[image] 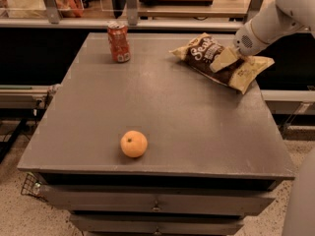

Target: Pick brown chip bag

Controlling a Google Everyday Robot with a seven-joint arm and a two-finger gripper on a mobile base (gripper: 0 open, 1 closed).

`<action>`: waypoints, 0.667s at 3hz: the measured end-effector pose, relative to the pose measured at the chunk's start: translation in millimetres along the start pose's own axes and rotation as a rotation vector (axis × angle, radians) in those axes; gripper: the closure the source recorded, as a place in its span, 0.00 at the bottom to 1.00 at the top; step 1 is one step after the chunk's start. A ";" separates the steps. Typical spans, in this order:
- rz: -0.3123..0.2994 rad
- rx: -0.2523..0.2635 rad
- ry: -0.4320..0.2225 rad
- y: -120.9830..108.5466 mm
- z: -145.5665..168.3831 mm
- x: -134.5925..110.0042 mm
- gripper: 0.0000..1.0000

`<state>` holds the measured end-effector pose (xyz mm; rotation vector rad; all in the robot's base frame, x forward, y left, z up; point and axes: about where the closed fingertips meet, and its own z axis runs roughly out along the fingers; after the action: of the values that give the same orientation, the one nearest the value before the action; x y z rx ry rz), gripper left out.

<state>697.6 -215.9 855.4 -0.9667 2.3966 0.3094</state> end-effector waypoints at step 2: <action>-0.068 -0.011 -0.109 28.2 -60.6 -40.1 1.00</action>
Offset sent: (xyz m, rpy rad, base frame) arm -0.0391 0.0309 0.1356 0.0918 -0.1958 0.1148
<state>678.5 -196.5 928.4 -1.0074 2.2608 0.3423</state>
